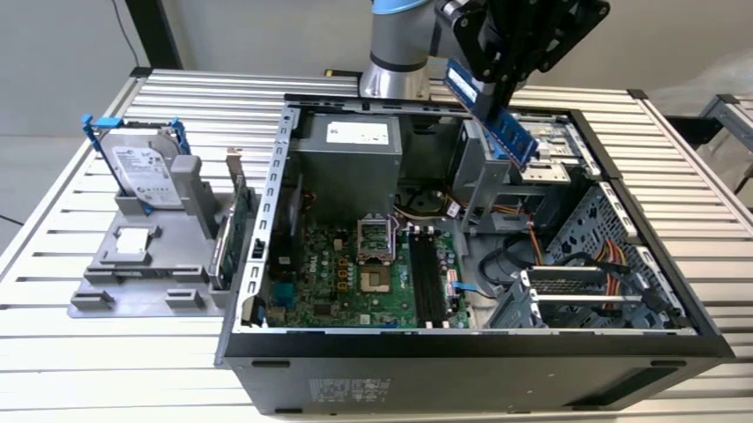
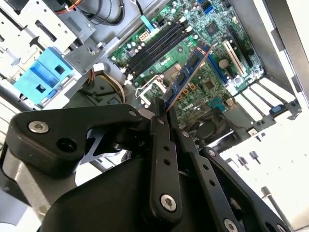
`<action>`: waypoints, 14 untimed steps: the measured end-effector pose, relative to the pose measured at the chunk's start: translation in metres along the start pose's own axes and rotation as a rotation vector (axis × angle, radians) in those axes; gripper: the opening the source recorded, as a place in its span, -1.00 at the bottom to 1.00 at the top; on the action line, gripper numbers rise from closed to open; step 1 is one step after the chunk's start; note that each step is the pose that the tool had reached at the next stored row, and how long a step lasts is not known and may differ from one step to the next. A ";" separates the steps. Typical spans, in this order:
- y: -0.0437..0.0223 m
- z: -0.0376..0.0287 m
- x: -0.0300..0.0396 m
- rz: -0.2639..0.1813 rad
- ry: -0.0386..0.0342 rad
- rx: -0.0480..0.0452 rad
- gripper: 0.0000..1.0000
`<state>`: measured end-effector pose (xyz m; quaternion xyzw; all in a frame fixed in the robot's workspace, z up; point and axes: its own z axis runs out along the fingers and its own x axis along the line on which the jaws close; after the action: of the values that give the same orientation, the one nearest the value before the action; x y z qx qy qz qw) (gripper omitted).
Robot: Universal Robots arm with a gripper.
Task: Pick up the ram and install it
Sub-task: 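Insert the ram into the slot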
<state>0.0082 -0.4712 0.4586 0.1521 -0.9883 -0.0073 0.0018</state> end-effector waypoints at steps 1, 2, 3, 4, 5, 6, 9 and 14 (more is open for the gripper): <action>0.0000 0.0000 0.0000 0.008 -0.0001 0.0000 -1.00; 0.0000 0.0001 0.0000 0.019 -0.0003 0.0000 -1.00; 0.0000 0.0001 0.0000 0.027 -0.0004 0.0001 -1.00; 0.0000 0.0001 0.0000 0.036 -0.0005 0.0000 -1.00; 0.0000 0.0001 0.0000 0.045 -0.0006 0.0001 -1.00; 0.0000 0.0002 0.0000 0.054 -0.0008 0.0000 -1.00; 0.0000 0.0003 0.0000 0.080 -0.0012 0.0000 -1.00; 0.0000 0.0004 0.0000 0.125 -0.0019 -0.0001 -1.00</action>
<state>0.0082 -0.4712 0.4581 0.0900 -0.9959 -0.0074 0.0013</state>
